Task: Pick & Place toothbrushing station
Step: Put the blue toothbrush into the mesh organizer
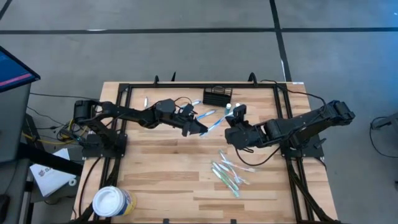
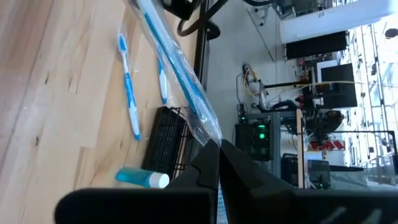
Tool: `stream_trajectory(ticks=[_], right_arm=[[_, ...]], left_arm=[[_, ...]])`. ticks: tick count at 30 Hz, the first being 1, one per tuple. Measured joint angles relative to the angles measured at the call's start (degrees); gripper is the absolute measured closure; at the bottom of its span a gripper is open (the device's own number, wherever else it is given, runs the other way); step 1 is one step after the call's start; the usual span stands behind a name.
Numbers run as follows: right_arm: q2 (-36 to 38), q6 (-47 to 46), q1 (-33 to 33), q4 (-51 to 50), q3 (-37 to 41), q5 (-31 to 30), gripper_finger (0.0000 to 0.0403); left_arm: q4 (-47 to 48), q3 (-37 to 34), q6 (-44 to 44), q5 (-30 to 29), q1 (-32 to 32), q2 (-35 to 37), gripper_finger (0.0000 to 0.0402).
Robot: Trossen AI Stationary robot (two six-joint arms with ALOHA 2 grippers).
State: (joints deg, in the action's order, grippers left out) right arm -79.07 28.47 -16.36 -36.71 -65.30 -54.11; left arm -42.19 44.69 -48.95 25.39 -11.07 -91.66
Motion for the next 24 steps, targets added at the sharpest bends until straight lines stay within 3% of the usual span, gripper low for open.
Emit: stream_trajectory(ticks=[6,13,24], right_arm=[[-2.99,0.56,0.39,0.41,0.00,-0.57,0.0403],[-8.32,9.46,0.25,6.97,0.00,-5.95,0.0403],[-6.34,12.16,-0.91,11.16,0.00,-6.08,0.0403]], left_arm=[[-0.17,0.00,-1.45,1.56,0.07,0.00,0.0257],[1.35,-0.02,-1.35,2.38,0.63,0.00,0.0257],[6.70,-0.09,-0.70,2.49,0.61,0.04,0.0259]])
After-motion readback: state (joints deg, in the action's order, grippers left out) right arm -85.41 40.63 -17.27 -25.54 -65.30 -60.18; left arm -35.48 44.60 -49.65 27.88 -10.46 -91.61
